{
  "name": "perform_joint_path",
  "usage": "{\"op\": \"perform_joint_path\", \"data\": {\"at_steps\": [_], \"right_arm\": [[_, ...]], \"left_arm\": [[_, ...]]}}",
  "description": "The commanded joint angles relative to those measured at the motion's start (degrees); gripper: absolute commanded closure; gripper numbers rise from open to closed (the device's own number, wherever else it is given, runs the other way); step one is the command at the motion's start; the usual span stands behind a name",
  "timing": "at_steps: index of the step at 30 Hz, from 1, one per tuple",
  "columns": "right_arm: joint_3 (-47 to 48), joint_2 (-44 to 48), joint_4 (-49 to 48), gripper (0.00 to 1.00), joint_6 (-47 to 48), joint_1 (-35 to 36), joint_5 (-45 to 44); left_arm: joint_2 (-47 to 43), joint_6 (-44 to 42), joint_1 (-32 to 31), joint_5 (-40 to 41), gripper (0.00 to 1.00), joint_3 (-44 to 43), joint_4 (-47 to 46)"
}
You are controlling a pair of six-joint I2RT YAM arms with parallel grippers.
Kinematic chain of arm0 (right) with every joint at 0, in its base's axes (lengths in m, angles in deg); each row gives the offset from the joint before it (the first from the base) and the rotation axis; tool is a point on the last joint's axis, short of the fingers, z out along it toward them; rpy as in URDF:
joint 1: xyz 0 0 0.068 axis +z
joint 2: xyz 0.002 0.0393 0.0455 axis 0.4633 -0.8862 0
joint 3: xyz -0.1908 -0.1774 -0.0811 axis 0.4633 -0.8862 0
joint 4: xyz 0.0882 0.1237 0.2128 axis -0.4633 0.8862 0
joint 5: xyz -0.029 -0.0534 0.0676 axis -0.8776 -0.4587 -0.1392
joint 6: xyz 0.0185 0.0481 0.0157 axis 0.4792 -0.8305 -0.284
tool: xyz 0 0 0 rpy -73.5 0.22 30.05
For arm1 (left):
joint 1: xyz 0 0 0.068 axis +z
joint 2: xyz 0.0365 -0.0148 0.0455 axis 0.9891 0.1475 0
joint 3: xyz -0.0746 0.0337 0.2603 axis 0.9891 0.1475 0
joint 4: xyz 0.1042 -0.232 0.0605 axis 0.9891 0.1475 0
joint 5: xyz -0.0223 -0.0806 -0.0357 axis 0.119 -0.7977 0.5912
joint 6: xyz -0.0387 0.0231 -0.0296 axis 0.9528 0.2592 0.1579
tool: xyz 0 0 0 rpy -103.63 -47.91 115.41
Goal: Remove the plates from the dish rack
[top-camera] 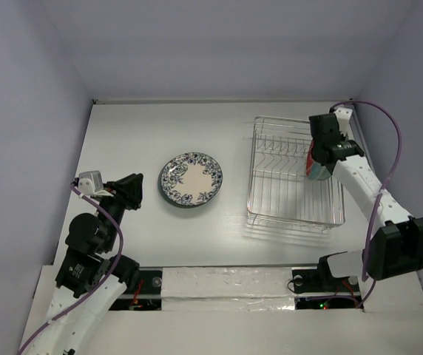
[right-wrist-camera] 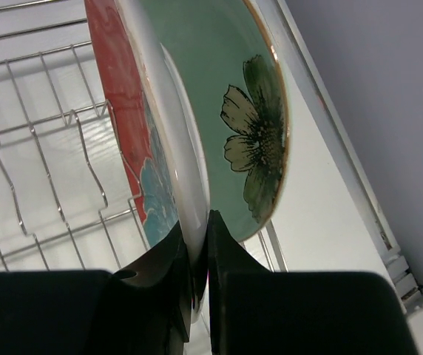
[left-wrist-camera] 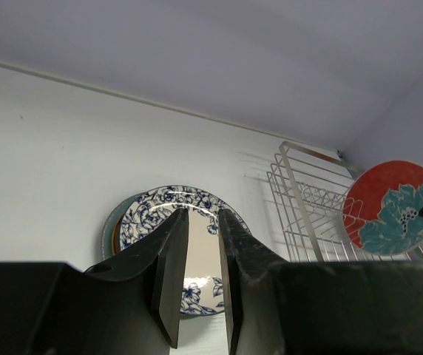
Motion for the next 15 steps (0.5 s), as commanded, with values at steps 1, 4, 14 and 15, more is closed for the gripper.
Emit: {"op": "perform_joint_path", "data": {"at_steps": [1, 4, 14, 15], "right_arm": [[8.32, 6.21, -1.95, 1.0, 2.31, -0.44, -3.7], [11.04, 9.46, -1.86, 1.0, 2.32, 0.18, 1.21], [9.49, 19.92, -8.87, 1.0, -4.53, 6.94, 19.66], [8.6, 19.92, -12.37, 1.0, -5.67, 8.17, 21.51]], "left_arm": [[-0.49, -0.08, -0.28, -0.21, 0.8, -0.85, -1.85], [-0.23, 0.01, -0.28, -0.21, 0.79, -0.77, -1.94], [0.83, 0.01, -0.28, -0.21, 0.65, -0.85, -1.94], [0.92, 0.01, -0.28, -0.21, 0.64, -0.68, -2.03]]}}
